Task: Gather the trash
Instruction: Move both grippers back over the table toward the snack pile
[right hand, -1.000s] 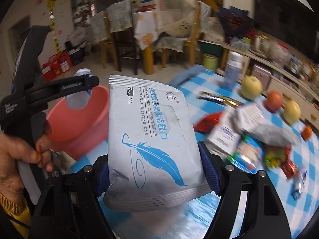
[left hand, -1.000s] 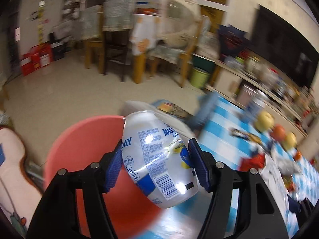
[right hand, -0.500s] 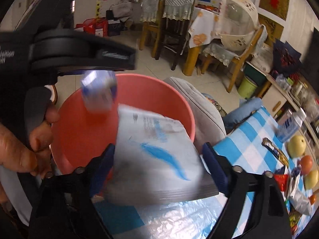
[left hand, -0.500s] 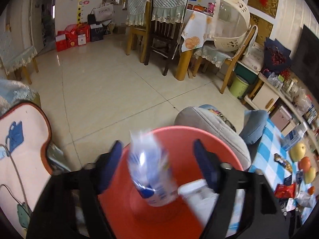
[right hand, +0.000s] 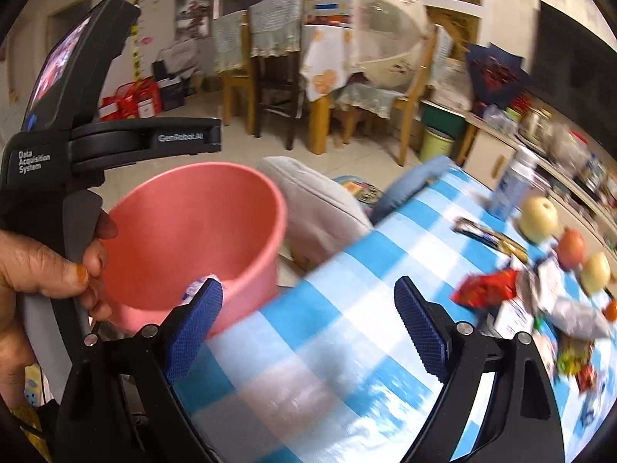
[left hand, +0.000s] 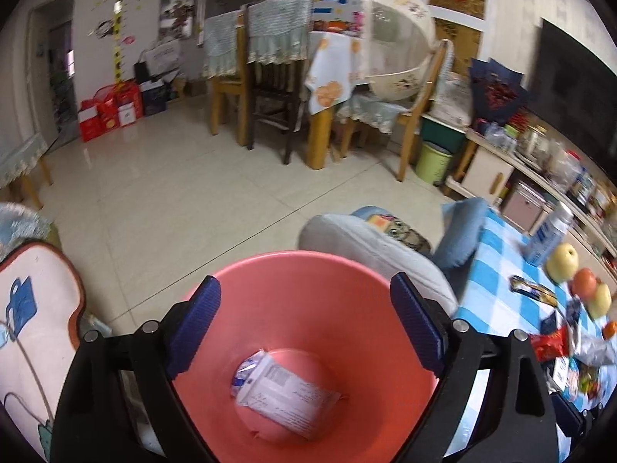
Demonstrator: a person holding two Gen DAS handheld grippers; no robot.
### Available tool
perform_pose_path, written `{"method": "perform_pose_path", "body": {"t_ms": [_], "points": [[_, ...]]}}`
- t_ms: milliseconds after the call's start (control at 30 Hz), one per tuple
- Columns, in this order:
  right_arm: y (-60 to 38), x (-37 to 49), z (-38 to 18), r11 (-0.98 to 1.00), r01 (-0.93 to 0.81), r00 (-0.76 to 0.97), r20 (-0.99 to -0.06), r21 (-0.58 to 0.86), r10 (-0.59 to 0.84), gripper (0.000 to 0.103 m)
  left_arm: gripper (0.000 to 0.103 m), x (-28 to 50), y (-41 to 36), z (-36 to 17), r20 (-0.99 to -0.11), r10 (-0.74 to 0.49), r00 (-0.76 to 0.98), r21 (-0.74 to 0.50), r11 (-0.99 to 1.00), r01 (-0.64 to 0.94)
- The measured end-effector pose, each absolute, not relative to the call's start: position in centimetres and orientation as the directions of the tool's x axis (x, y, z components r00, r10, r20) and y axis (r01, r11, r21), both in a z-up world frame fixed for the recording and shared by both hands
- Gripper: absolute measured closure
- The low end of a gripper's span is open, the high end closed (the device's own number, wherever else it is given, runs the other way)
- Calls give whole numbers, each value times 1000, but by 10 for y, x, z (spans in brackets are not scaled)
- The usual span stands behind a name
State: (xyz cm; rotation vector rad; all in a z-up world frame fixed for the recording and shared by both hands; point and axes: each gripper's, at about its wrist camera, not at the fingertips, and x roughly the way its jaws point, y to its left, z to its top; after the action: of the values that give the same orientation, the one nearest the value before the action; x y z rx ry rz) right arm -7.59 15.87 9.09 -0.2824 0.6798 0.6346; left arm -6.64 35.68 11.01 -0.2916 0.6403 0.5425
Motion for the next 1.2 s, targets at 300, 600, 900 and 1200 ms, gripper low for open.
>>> {"method": "perform_pose_path", "body": {"t_ms": [300, 600, 900, 1200], "points": [[100, -84, 85, 844, -536, 634, -669, -18, 388, 13, 11, -52, 311, 116, -604, 285, 744, -102, 899, -427], [54, -86, 88, 886, -464, 672, -654, -5, 348, 9, 11, -44, 276, 114, -583, 202, 787, -130, 933, -336], [19, -80, 88, 914, -404, 690, -648, 27, 324, 9, 11, -34, 235, 107, -584, 174, 793, -47, 968, -248], [-14, -74, 84, 934, -354, 708, -642, 39, 295, 9, 11, -24, 205, 100, -583, 179, 792, 39, 981, -193]]}}
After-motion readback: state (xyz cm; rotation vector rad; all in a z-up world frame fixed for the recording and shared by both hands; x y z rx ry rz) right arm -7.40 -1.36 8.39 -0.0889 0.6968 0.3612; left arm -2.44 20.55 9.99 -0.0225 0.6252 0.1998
